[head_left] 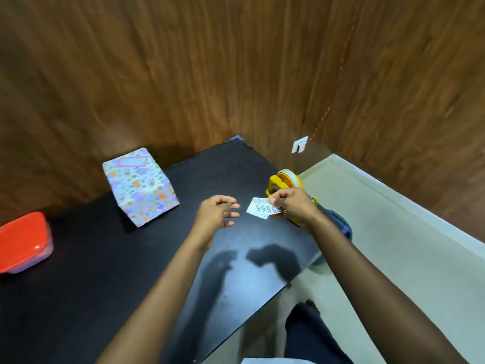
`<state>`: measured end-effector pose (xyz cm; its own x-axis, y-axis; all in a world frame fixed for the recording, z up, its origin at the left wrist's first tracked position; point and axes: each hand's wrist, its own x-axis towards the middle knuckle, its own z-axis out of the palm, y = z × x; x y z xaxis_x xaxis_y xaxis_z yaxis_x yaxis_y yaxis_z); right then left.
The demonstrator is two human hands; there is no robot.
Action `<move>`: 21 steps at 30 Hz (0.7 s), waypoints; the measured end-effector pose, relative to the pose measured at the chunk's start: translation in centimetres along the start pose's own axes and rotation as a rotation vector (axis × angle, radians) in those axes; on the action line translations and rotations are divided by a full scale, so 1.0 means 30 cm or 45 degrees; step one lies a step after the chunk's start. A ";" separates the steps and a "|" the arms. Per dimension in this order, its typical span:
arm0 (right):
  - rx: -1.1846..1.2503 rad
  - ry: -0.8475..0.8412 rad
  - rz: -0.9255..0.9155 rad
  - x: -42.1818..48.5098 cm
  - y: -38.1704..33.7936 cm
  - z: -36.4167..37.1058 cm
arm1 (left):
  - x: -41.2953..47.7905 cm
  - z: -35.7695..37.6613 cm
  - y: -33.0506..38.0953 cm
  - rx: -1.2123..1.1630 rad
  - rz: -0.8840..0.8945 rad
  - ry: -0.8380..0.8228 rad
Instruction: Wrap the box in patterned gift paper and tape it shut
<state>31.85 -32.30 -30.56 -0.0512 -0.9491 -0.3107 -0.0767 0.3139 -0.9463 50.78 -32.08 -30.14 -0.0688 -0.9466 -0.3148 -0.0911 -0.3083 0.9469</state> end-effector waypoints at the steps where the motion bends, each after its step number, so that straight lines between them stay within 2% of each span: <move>1: 0.020 0.023 0.015 0.007 0.006 -0.045 | 0.011 0.019 0.008 0.002 0.008 -0.017; 9: 0.085 0.224 0.071 0.179 0.065 -0.518 | 0.247 0.375 0.051 0.004 -0.009 -0.140; 15: -0.049 0.168 0.196 0.452 0.083 -0.901 | 0.494 0.798 0.107 -0.122 -0.097 -0.082; 17: -0.062 0.144 0.247 0.521 0.110 -0.987 | 0.537 0.905 0.112 -0.098 -0.142 -0.094; 21: -0.089 0.072 0.336 0.656 0.159 -1.115 | 0.640 1.059 0.099 -0.089 -0.236 0.011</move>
<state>-2.81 -48.67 -38.22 -0.1335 -0.8321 -0.5384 -0.1216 0.5529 -0.8243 17.62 -48.18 -35.44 -0.0489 -0.8736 -0.4842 -0.0322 -0.4832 0.8749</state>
